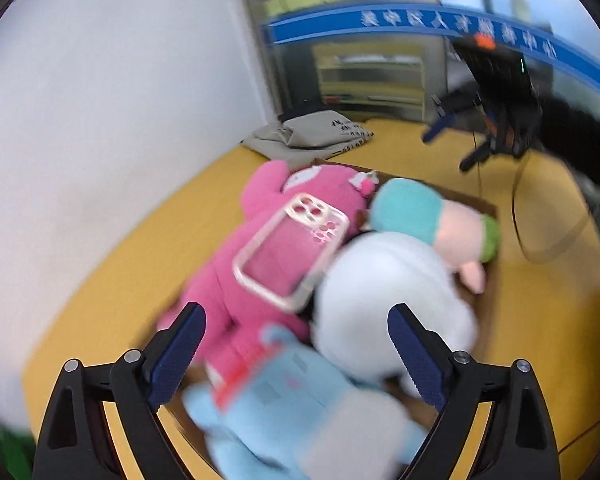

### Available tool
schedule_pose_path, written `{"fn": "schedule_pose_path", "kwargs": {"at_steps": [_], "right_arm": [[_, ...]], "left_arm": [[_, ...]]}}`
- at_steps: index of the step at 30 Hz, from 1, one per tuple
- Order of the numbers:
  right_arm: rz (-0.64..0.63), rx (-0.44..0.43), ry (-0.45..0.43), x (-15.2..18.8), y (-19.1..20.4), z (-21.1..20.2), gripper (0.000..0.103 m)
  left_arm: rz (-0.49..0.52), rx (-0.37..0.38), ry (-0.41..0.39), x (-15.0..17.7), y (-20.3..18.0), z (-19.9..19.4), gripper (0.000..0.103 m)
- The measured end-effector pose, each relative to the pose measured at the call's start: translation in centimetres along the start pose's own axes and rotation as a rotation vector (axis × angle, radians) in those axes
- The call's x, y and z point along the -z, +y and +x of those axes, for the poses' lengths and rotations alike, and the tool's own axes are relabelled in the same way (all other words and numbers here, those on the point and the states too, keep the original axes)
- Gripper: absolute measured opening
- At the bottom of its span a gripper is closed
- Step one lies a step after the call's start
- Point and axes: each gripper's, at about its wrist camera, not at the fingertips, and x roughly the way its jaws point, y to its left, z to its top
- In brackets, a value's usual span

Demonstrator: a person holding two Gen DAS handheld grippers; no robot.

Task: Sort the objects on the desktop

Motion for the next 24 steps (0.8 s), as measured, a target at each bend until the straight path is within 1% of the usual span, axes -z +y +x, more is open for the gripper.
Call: {"fn": "schedule_pose_path", "kwargs": {"at_steps": [2, 3, 5, 7, 8, 10, 11, 12, 13, 17, 21, 24], "right_arm": [[0.077, 0.029, 0.042, 1.7, 0.7, 0.1, 0.059], [0.119, 0.038, 0.056, 2.5, 1.2, 0.5, 0.059], [0.222, 0.031, 0.089, 4.2, 1.6, 1.1, 0.059], [0.322, 0.027, 0.096, 5.3, 1.6, 1.8, 0.059], [0.364, 0.032, 0.106, 5.8, 1.8, 2.7, 0.059], [0.407, 0.071, 0.141, 6.8, 2.8, 4.4, 0.059], [0.435, 0.083, 0.155, 7.2, 3.0, 4.9, 0.063], [0.490, 0.082, 0.166, 7.6, 3.0, 5.2, 0.063], [0.541, 0.084, 0.169, 8.0, 2.9, 5.4, 0.064], [0.593, 0.140, 0.176, 8.3, 4.1, 5.2, 0.064], [0.613, 0.145, 0.182, 9.2, 5.7, 4.3, 0.064], [0.610, 0.142, 0.184, 10.1, 7.4, 3.5, 0.064]], "left_arm": [[-0.063, 0.004, 0.006, 2.8, -1.5, -0.8, 0.095], [-0.096, -0.004, 0.024, 4.4, -2.3, -0.8, 0.095], [-0.158, -0.030, 0.059, 7.0, -3.4, -0.3, 0.095], [-0.217, -0.052, 0.074, 9.2, -4.1, -0.2, 0.095], [-0.253, -0.060, 0.082, 10.1, -4.1, 0.0, 0.095], [-0.328, -0.073, 0.100, 11.4, -4.1, 0.4, 0.096], [-0.359, -0.068, 0.098, 11.9, -4.4, 0.7, 0.095], [-0.383, -0.071, 0.100, 12.3, -4.5, 0.9, 0.095], [-0.398, -0.077, 0.107, 12.6, -4.6, 1.1, 0.095], [-0.375, -0.124, 0.113, 13.5, -6.5, 0.3, 0.094], [-0.414, -0.110, 0.101, 14.2, -7.7, -0.9, 0.094], [-0.431, -0.112, 0.094, 14.9, -9.3, -2.0, 0.094]]}}
